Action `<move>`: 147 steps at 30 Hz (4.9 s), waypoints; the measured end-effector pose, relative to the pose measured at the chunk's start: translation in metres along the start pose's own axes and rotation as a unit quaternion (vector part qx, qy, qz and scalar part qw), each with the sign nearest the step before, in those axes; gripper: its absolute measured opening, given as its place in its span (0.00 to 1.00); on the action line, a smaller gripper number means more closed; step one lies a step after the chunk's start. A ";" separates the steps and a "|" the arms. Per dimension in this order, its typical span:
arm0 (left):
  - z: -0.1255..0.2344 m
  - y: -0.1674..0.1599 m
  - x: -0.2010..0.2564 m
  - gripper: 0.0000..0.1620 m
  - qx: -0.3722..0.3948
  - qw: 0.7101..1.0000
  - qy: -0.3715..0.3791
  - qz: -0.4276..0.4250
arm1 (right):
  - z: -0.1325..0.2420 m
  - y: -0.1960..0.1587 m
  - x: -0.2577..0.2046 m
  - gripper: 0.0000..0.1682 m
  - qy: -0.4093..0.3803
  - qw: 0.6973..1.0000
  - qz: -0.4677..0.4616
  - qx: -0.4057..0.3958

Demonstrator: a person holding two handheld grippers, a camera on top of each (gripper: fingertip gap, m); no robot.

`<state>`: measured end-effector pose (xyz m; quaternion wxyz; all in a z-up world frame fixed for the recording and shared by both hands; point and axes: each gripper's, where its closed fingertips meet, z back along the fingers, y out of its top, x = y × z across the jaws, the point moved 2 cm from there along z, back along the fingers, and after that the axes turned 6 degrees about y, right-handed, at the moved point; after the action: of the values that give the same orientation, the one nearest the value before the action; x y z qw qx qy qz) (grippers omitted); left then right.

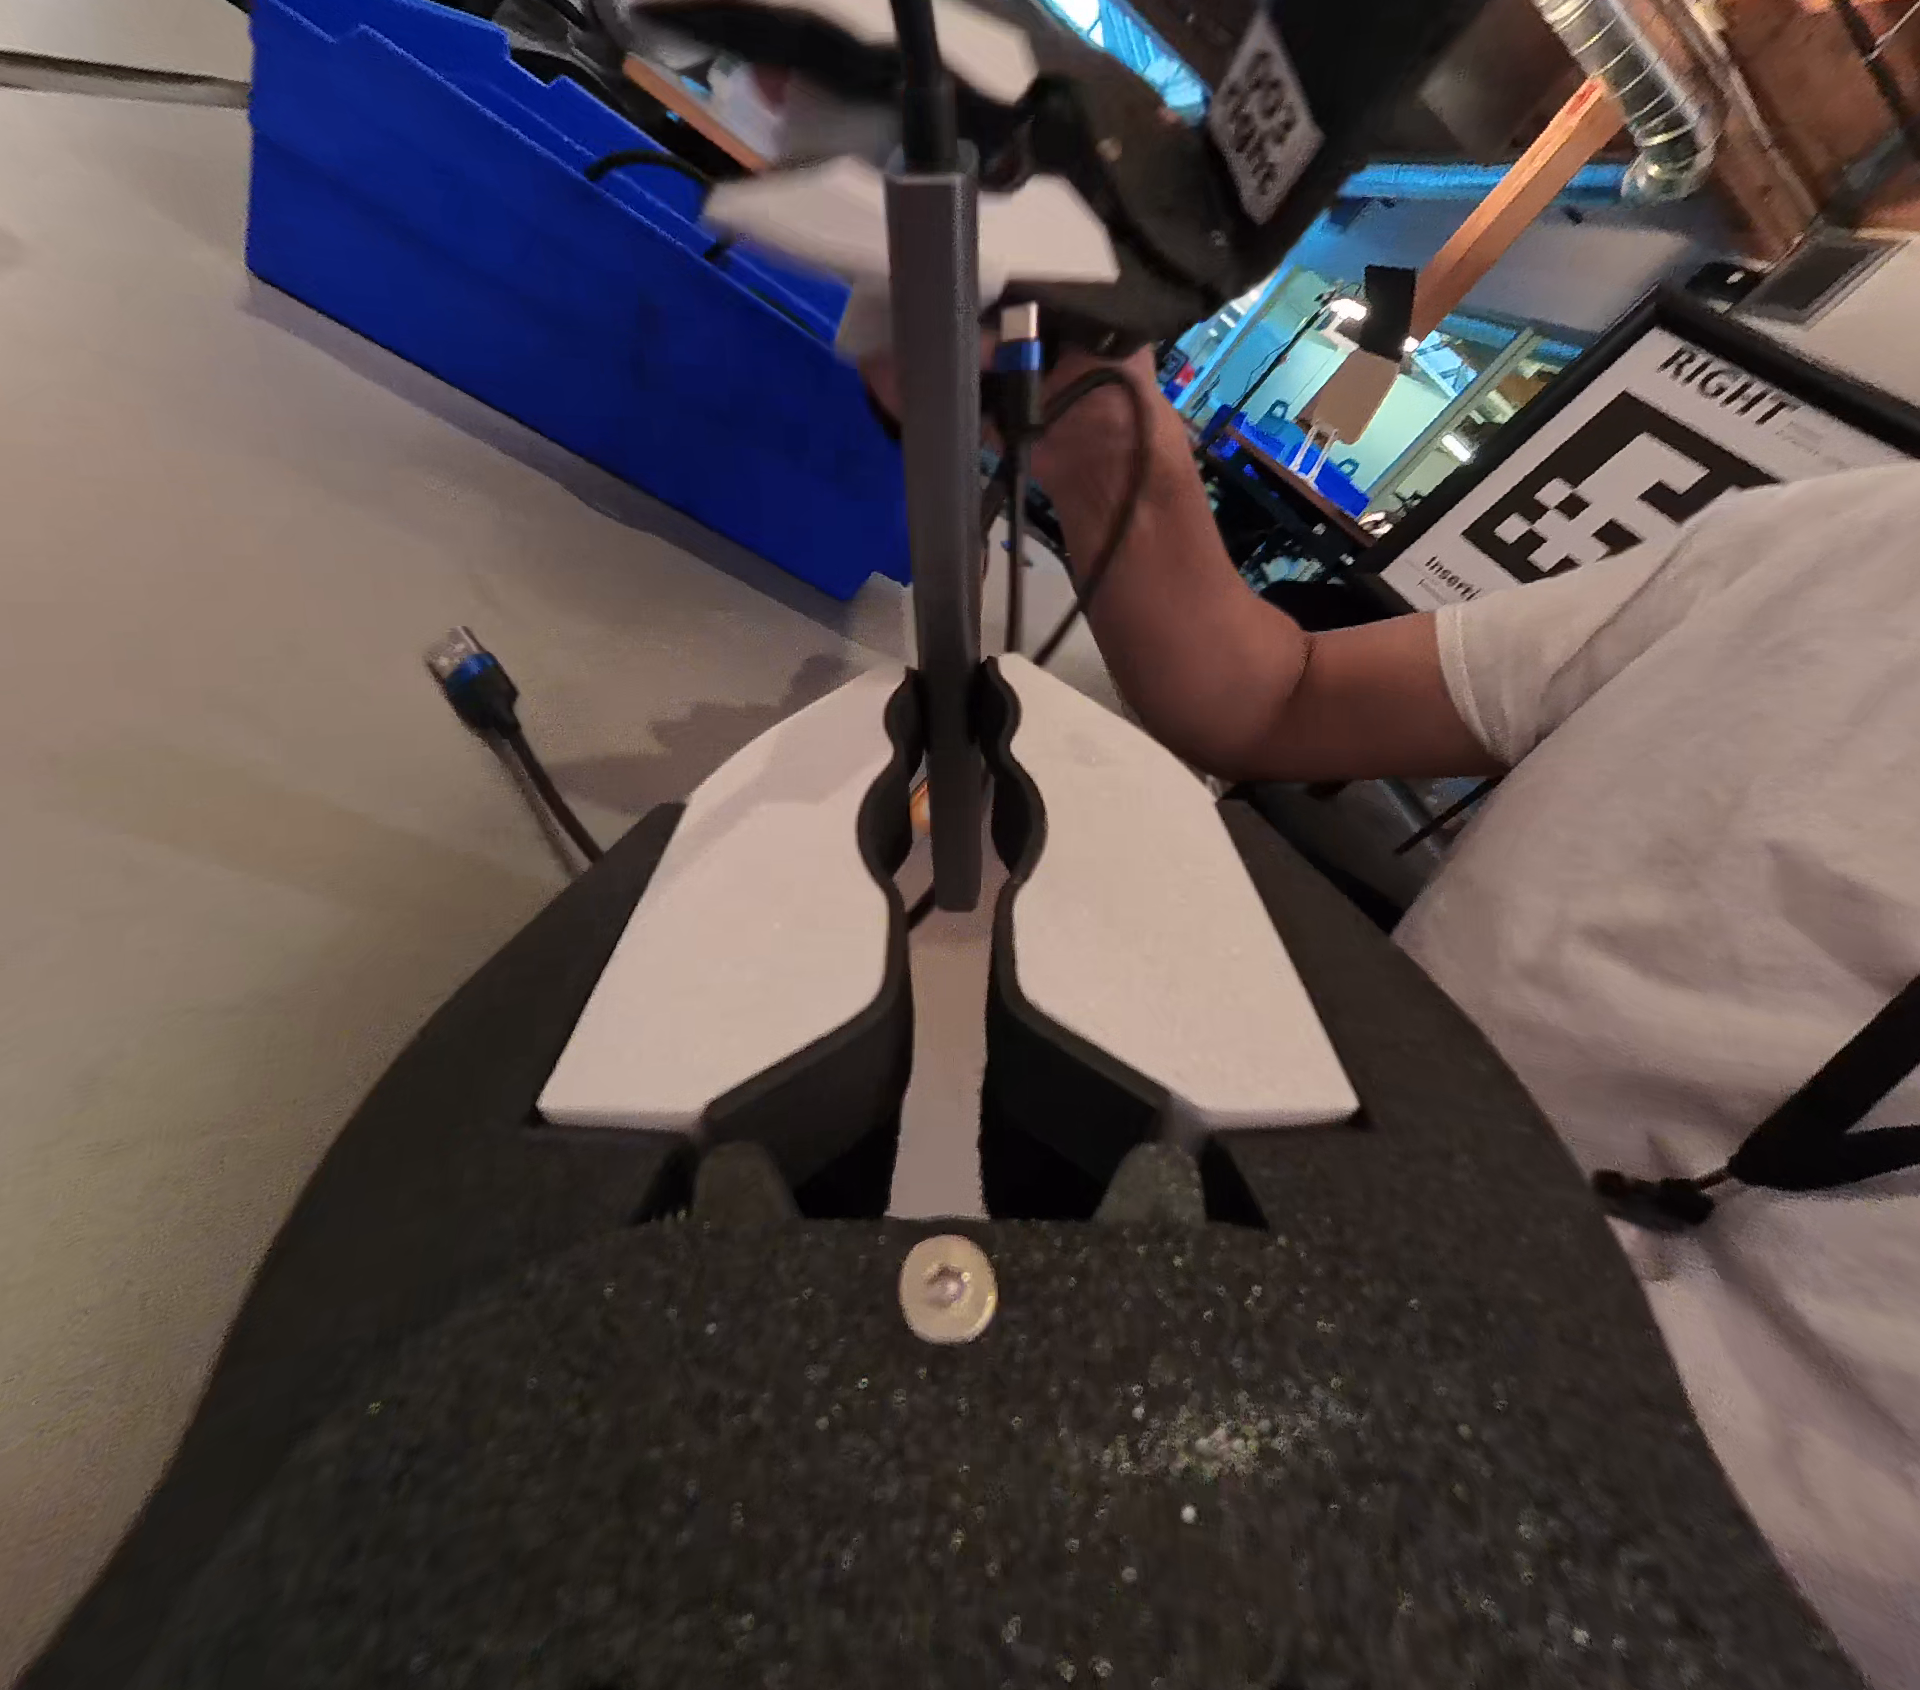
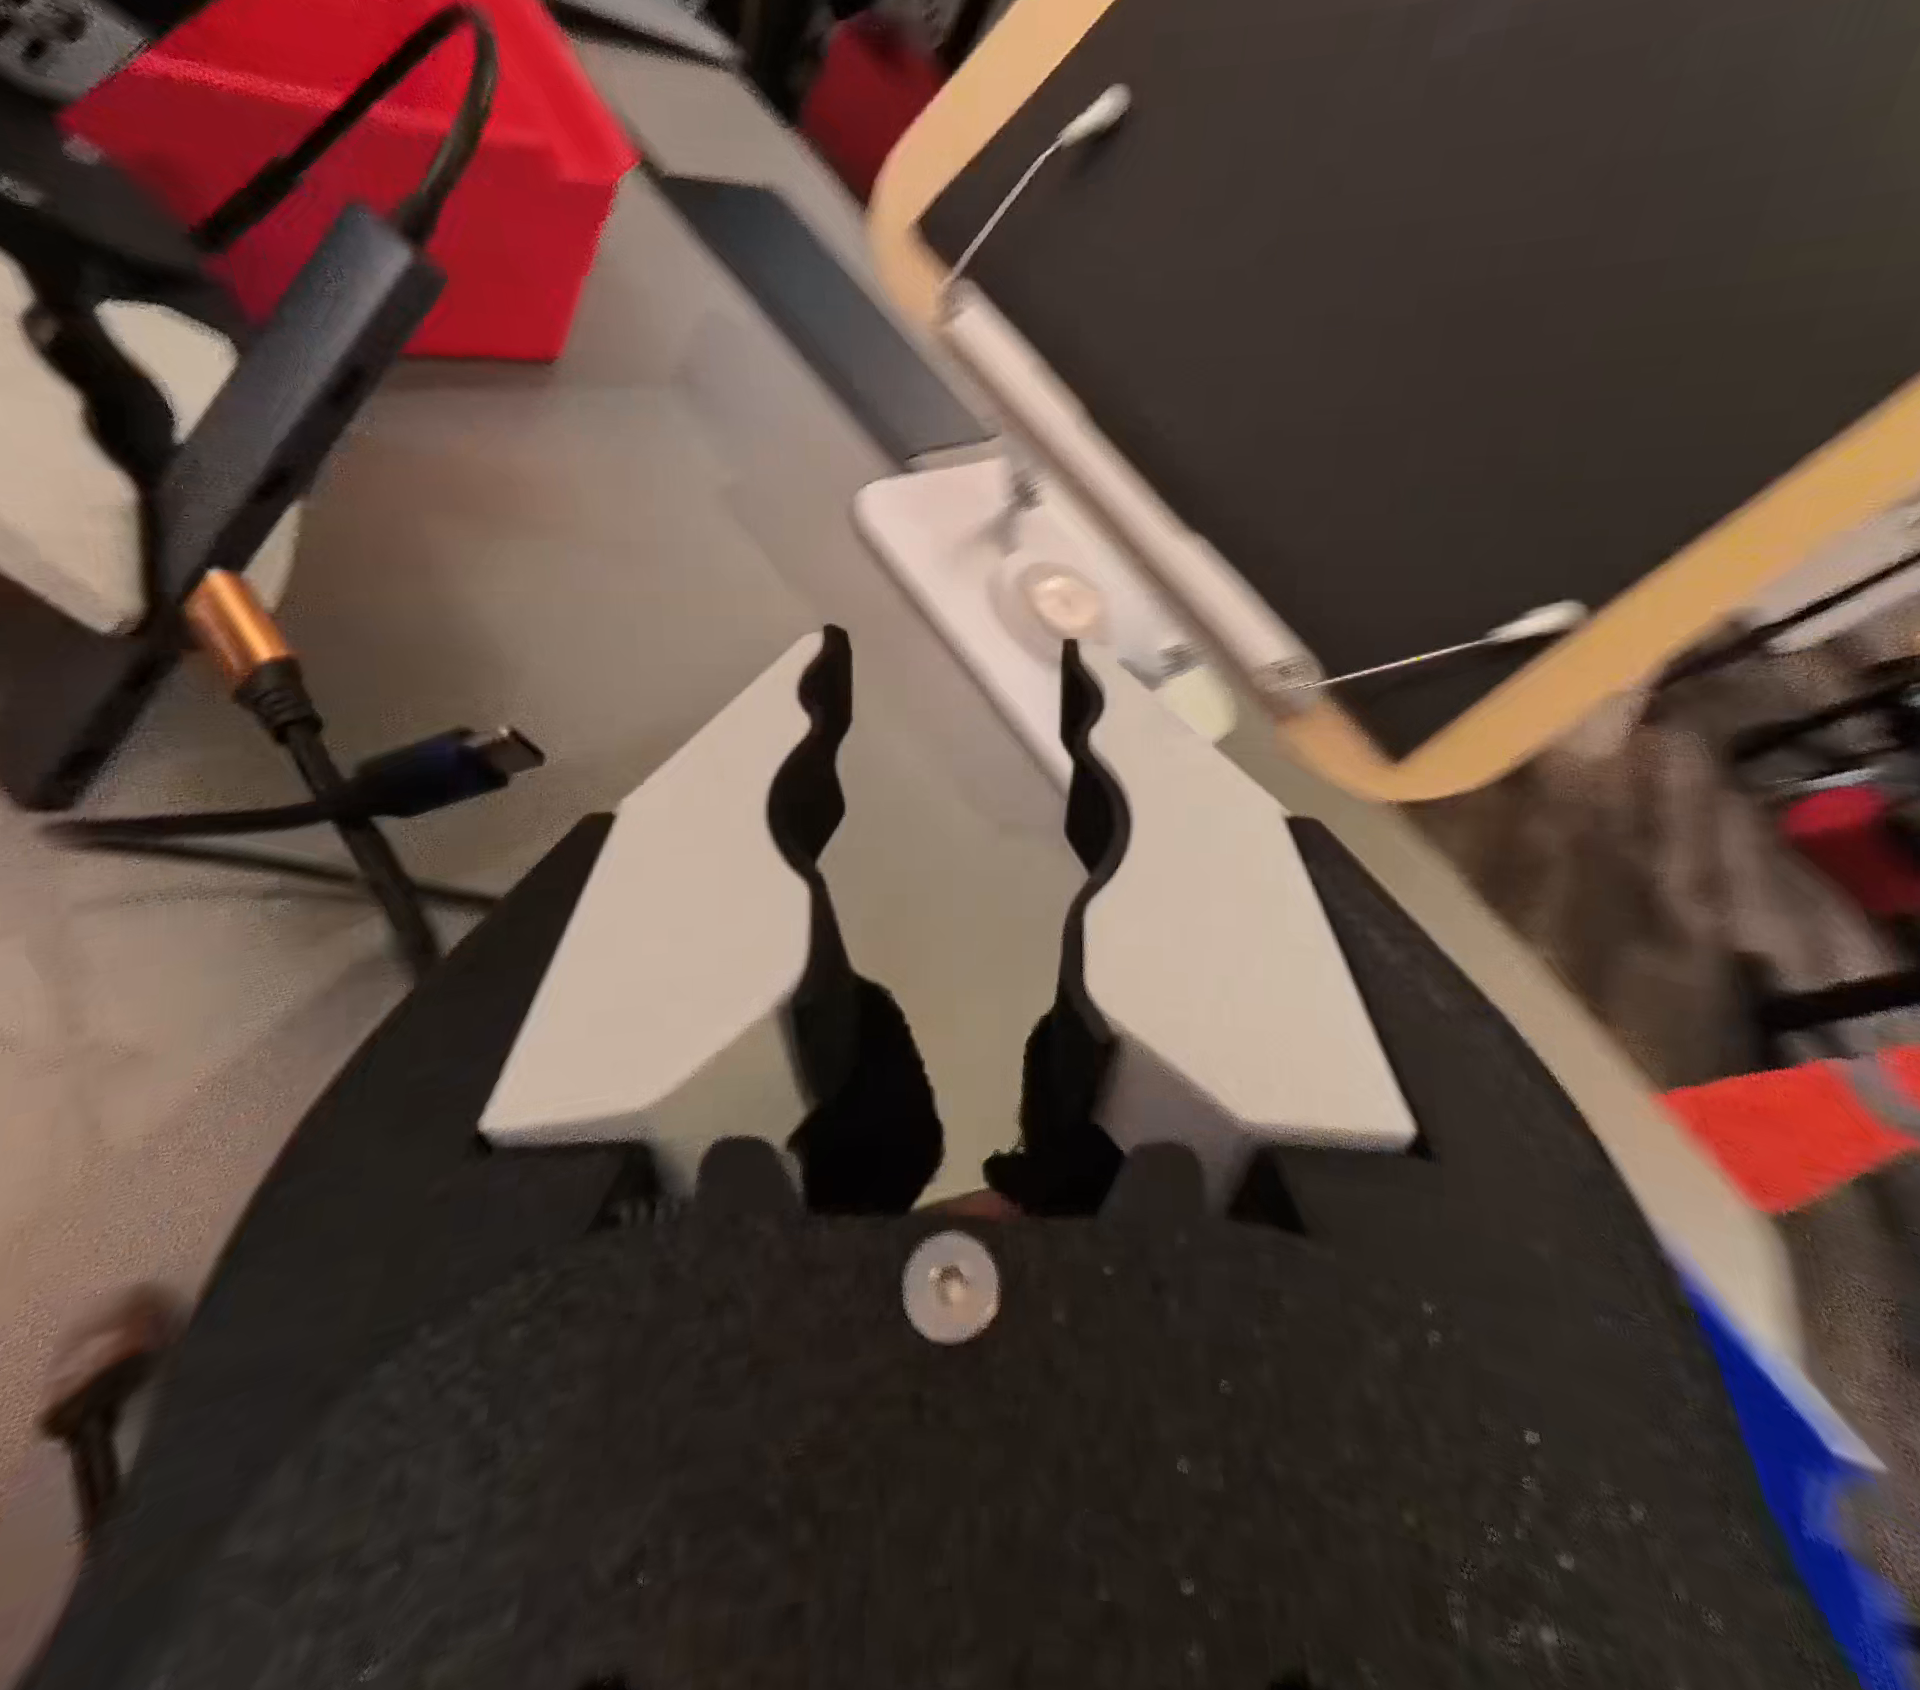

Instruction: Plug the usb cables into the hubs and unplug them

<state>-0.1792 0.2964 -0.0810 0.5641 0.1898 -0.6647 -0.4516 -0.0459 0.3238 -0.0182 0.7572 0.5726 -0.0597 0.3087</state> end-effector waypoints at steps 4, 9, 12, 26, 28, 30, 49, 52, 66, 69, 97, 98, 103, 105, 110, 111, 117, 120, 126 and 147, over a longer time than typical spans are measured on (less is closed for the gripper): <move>0.003 0.002 -0.010 0.06 0.002 0.998 0.016 0.067 | 0.052 0.033 0.034 0.19 -0.077 0.990 0.114 0.023; 0.006 0.008 0.001 0.06 0.017 0.990 -0.048 0.131 | 0.082 0.045 -0.063 0.17 0.201 0.973 0.089 0.074; 0.000 0.003 0.012 0.06 -0.005 0.988 -0.074 0.133 | 0.057 0.025 -0.113 0.17 0.214 0.968 0.116 0.054; -0.005 -0.012 0.030 0.06 -0.052 0.973 -0.149 0.167 | 0.040 0.003 -0.127 0.04 0.224 0.963 0.116 0.096; -0.005 -0.014 0.028 0.06 -0.056 0.972 -0.149 0.170 | 0.043 0.004 -0.128 0.03 0.230 0.961 0.110 0.107; -0.006 -0.017 0.028 0.06 -0.061 0.972 -0.151 0.172 | 0.044 0.004 -0.129 0.02 0.233 0.961 0.105 0.109; -0.011 -0.031 0.034 0.06 -0.101 0.971 -0.159 0.150 | 0.048 -0.008 -0.140 0.04 0.268 0.952 0.128 0.070; -0.010 -0.037 0.038 0.06 -0.121 0.971 -0.162 0.129 | 0.050 -0.007 -0.145 0.03 0.279 0.947 0.147 0.059; -0.018 -0.065 0.048 0.06 -0.212 0.965 -0.146 0.042 | 0.057 -0.009 -0.160 0.04 0.321 0.930 0.179 0.016; -0.016 -0.049 0.043 0.06 -0.176 0.976 -0.124 0.025 | 0.053 -0.003 -0.144 0.04 0.285 0.945 0.160 0.033; -0.019 -0.030 -0.010 0.06 -0.084 0.996 0.042 -0.008 | 0.093 -0.177 -0.102 0.20 -0.162 0.878 -0.373 -0.252; -0.019 -0.030 -0.009 0.06 -0.086 0.995 0.039 -0.009 | 0.089 -0.178 -0.101 0.19 -0.165 0.879 -0.372 -0.251; -0.022 -0.033 -0.002 0.06 -0.099 0.994 0.033 -0.029 | 0.082 -0.179 -0.096 0.07 -0.168 0.891 -0.328 -0.265; -0.023 -0.036 0.001 0.06 -0.107 0.993 0.029 -0.035 | 0.081 -0.178 -0.096 0.07 -0.146 0.901 -0.314 -0.261; -0.021 -0.039 0.008 0.06 -0.124 0.989 0.018 -0.074 | 0.093 -0.126 -0.097 0.06 -0.051 0.965 -0.191 -0.171; -0.020 -0.039 0.010 0.06 -0.126 0.988 0.015 -0.082 | 0.103 -0.113 -0.090 0.06 -0.056 0.972 -0.149 -0.171; -0.015 -0.051 0.019 0.06 -0.170 0.979 -0.023 -0.109 | 0.138 -0.021 -0.073 0.06 0.055 0.984 0.110 -0.128; -0.015 -0.062 0.026 0.06 -0.202 0.971 -0.046 -0.119 | 0.122 0.019 -0.089 0.05 0.142 0.966 0.189 -0.108; -0.018 -0.080 0.029 0.06 -0.250 0.957 -0.053 -0.139 | 0.058 0.023 -0.133 0.06 0.267 0.904 0.276 -0.186; -0.018 -0.079 0.028 0.06 -0.251 0.960 -0.052 -0.116 | 0.019 -0.005 -0.152 0.05 0.290 0.861 0.301 -0.291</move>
<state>-0.1913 0.2266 -0.1301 0.5016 0.0939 -0.5320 -0.6757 -0.1600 0.2456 -0.0837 0.7427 0.1655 -0.0941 0.6420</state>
